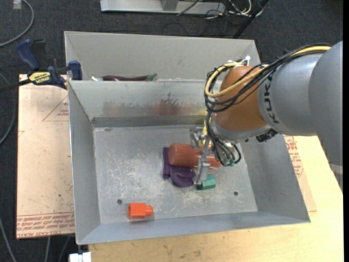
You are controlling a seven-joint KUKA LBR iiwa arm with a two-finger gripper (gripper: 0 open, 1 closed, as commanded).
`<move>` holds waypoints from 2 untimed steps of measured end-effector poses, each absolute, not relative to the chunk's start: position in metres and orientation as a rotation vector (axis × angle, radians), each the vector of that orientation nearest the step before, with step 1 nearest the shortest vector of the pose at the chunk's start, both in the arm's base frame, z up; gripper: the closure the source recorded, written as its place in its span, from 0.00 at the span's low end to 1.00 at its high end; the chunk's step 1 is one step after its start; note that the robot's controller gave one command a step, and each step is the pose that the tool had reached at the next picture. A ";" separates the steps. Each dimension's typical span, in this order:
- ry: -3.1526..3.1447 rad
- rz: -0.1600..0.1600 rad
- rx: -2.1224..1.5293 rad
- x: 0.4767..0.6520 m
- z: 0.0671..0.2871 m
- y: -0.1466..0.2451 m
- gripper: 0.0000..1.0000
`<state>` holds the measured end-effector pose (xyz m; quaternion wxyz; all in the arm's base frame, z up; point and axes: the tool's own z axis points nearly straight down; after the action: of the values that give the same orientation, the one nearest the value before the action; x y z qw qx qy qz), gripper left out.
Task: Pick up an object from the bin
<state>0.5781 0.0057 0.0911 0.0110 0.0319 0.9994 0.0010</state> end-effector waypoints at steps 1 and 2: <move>3.111 -0.003 0.055 0.590 0.087 0.008 0.00; 3.117 0.003 -0.170 0.584 0.078 0.043 1.00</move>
Offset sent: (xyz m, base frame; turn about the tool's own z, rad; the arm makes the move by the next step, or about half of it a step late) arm 0.0079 -0.0030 -0.0211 -0.3040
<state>0.5845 0.0429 0.0780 0.0098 -0.0546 0.9985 0.0008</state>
